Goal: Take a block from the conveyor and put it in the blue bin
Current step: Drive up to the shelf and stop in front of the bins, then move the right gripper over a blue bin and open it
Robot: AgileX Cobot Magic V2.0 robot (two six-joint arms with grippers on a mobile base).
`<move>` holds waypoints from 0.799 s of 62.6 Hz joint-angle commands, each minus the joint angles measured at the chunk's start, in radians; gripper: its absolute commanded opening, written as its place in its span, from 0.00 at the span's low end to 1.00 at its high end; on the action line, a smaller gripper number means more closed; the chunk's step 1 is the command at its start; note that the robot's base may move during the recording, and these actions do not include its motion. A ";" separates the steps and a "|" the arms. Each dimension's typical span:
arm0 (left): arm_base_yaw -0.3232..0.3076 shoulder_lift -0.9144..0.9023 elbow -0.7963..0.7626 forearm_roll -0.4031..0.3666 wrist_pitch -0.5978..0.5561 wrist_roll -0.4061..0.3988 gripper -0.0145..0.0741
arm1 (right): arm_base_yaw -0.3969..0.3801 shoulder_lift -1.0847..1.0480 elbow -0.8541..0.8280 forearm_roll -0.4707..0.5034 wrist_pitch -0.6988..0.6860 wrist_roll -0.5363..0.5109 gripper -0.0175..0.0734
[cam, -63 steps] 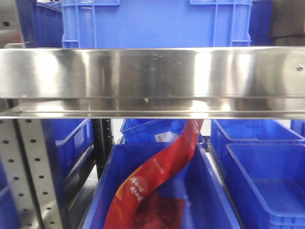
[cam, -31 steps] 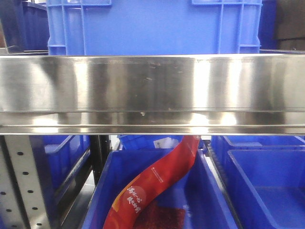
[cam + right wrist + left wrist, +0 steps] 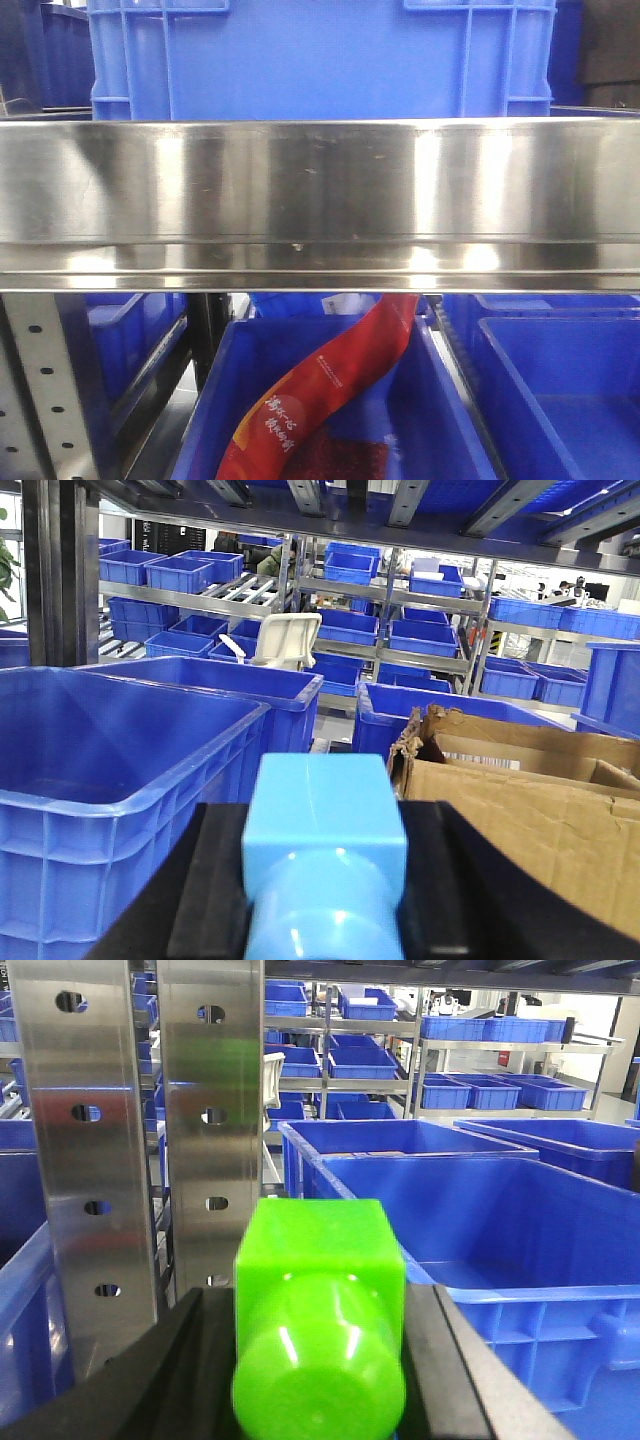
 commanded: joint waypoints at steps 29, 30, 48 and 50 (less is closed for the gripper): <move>-0.001 -0.004 -0.002 0.029 -0.154 0.001 0.04 | 0.002 -0.005 -0.002 0.227 -0.094 -0.006 0.01; -0.001 -0.004 -0.002 0.038 -0.167 0.001 0.04 | 0.002 -0.005 -0.002 0.255 -0.095 -0.006 0.01; 0.001 -0.004 -0.002 0.036 -0.243 0.001 0.04 | 0.002 0.005 -0.004 0.301 -0.122 -0.006 0.01; 0.001 -0.002 -0.004 0.037 -0.243 0.001 0.04 | 0.002 0.005 -0.006 0.301 -0.122 -0.006 0.01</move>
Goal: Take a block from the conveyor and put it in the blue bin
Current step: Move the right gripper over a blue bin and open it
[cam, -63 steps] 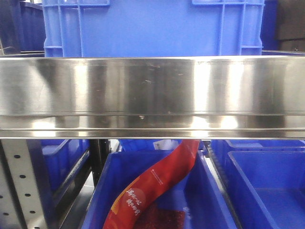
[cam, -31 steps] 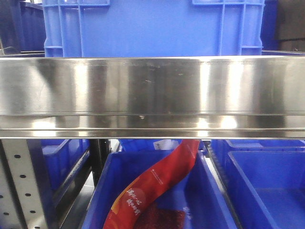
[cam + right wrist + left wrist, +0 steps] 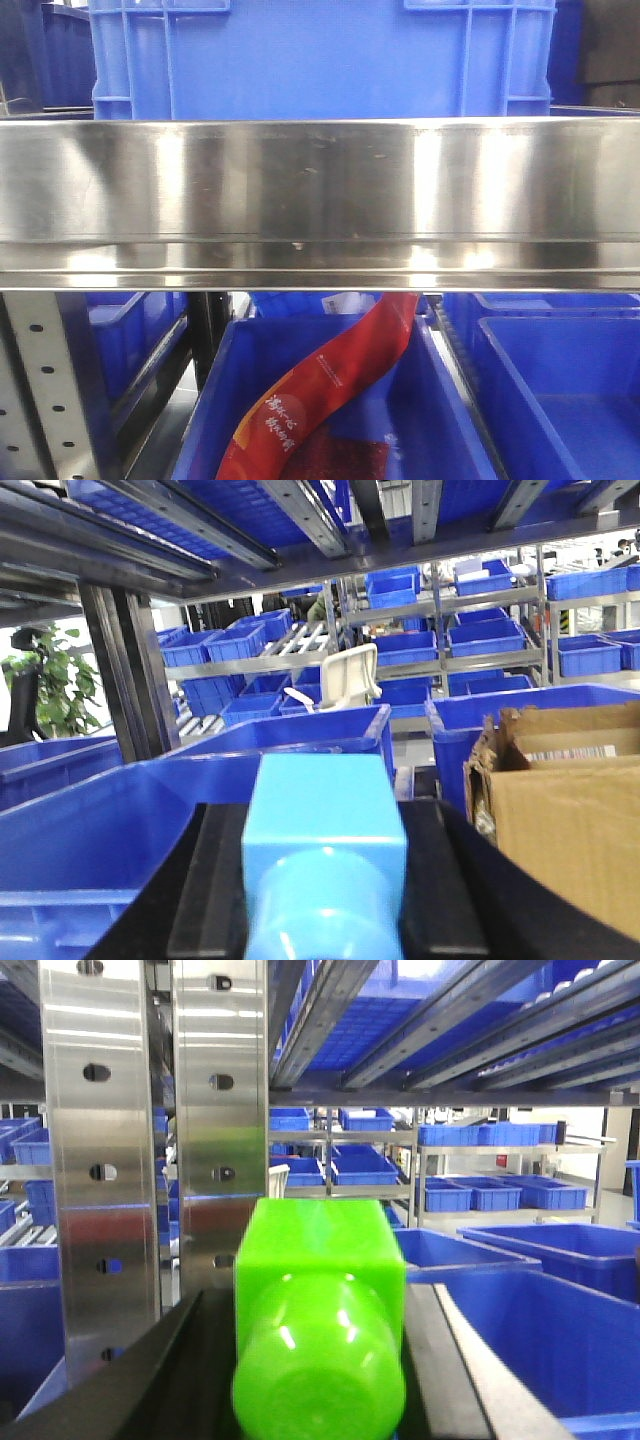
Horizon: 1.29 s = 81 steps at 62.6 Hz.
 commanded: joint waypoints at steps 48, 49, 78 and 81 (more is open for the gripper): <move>-0.305 0.573 -0.505 -0.103 0.282 0.001 0.04 | 0.226 0.541 -0.465 -0.006 0.113 -0.094 0.01; -0.307 0.589 -0.520 -0.103 0.289 0.001 0.04 | 0.235 0.564 -0.484 -0.006 0.123 -0.094 0.01; -0.313 0.988 -0.913 -0.108 0.531 0.003 0.04 | 0.270 0.988 -0.835 -0.006 0.322 -0.094 0.01; -0.313 0.997 -0.913 -0.108 0.531 0.003 0.04 | 0.270 1.010 -0.845 -0.006 0.332 -0.094 0.01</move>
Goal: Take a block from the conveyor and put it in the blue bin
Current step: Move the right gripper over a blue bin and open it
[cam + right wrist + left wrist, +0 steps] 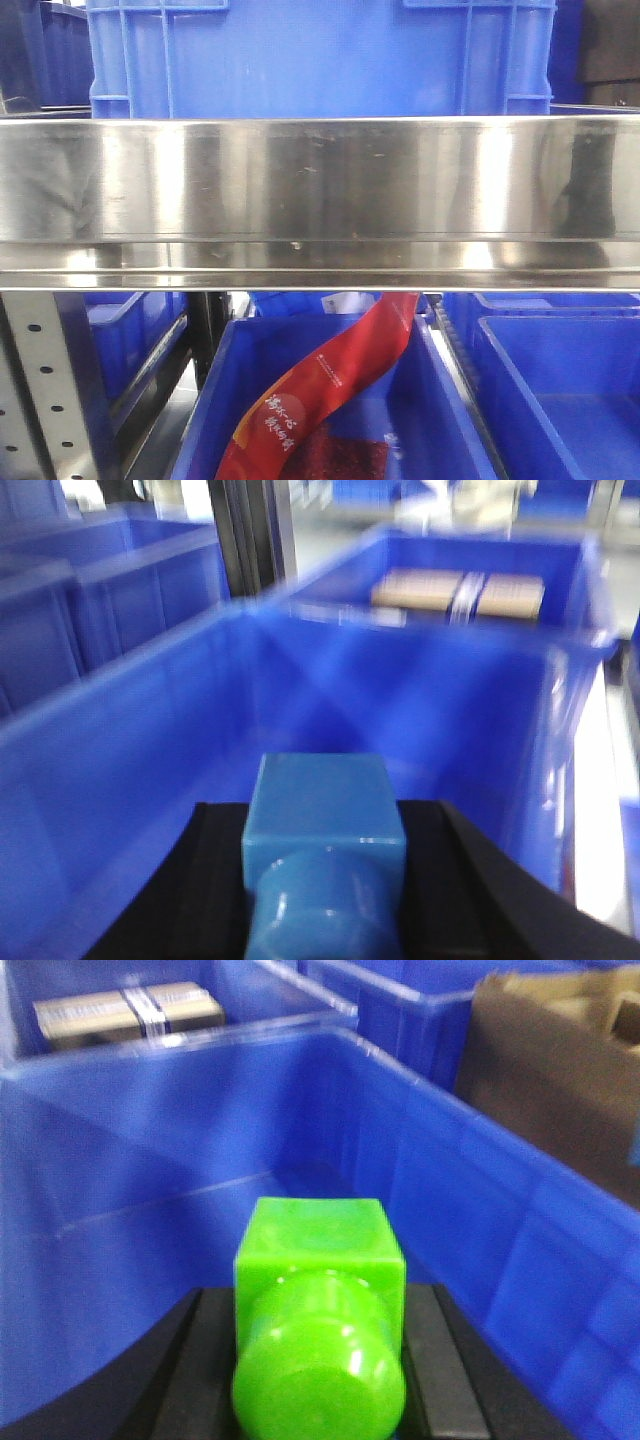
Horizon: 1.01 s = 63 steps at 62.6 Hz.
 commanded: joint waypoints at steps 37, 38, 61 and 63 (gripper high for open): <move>-0.007 0.052 -0.015 0.010 0.001 0.005 0.64 | 0.003 0.058 -0.035 0.029 0.039 -0.011 0.74; -0.007 0.054 -0.015 0.010 0.001 0.005 0.66 | 0.003 0.058 -0.035 0.032 0.040 -0.011 0.74; -0.007 0.053 -0.040 0.016 0.003 0.005 0.34 | 0.003 0.041 -0.035 0.034 0.057 -0.011 0.37; -0.005 0.053 -0.047 0.016 0.003 0.005 0.29 | 0.003 0.041 -0.035 0.034 0.057 -0.011 0.31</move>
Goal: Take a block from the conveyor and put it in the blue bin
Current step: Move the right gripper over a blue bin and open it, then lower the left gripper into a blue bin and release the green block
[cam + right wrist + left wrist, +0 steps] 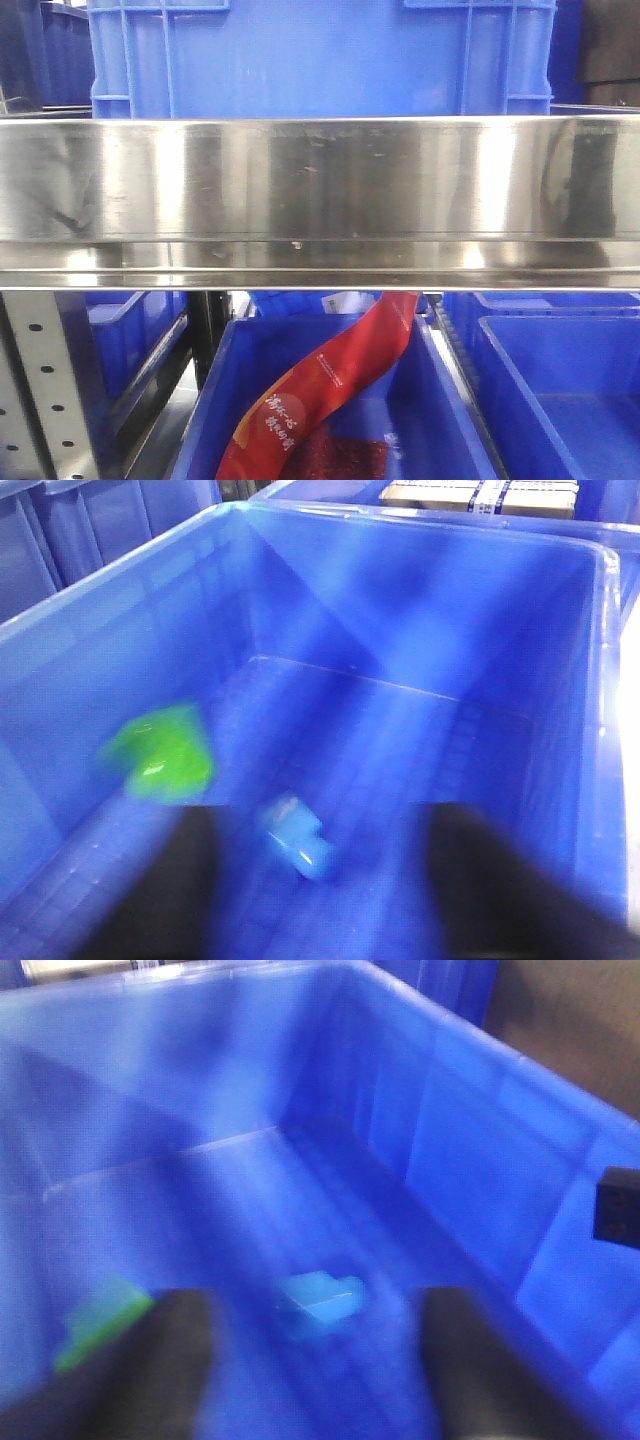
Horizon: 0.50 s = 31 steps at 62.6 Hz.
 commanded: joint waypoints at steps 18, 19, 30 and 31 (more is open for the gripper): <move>0.010 -0.045 -0.027 0.015 -0.002 0.003 0.04 | -0.012 -0.065 -0.009 0.004 0.053 -0.008 0.01; 0.012 -0.049 -0.027 0.015 -0.002 0.003 0.04 | -0.014 -0.070 -0.009 0.004 0.047 -0.008 0.01; 0.017 -0.115 -0.027 0.011 -0.002 0.003 0.04 | -0.055 -0.156 -0.009 0.004 0.002 -0.008 0.01; 0.017 -0.121 -0.027 0.011 -0.005 0.003 0.04 | -0.060 -0.163 -0.009 0.004 0.007 -0.008 0.01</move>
